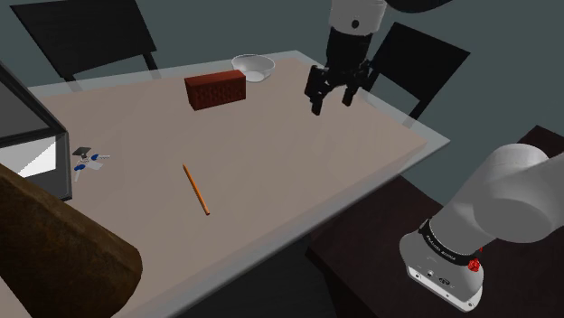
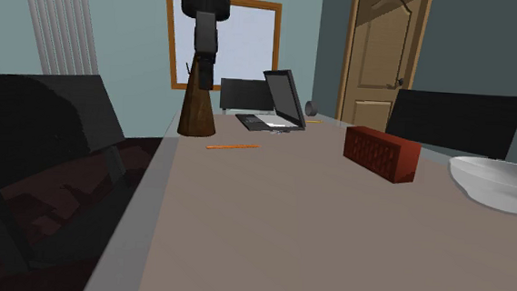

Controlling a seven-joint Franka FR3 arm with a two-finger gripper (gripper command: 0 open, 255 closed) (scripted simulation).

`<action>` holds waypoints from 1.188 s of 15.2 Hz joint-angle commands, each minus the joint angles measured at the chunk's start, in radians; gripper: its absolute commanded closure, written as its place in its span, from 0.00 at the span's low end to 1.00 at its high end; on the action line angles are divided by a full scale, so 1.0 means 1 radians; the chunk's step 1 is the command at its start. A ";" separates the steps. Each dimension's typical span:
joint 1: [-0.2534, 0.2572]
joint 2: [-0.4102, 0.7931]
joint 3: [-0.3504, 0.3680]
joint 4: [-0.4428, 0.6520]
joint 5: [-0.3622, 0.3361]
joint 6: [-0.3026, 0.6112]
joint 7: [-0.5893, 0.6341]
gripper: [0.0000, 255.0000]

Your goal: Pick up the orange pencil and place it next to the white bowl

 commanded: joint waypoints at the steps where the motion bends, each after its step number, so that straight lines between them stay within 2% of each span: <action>1: 0.007 0.055 0.044 0.029 -0.004 0.022 0.049 0.00; 5: 0.016 0.189 0.130 0.110 -0.034 0.061 0.151 0.00; 9: 0.026 0.340 0.209 0.210 -0.094 0.085 0.264 0.00; 14: 0.061 0.554 0.282 0.367 -0.210 0.084 0.415 0.00; 18: 0.123 0.739 0.308 0.522 -0.320 0.052 0.527 0.00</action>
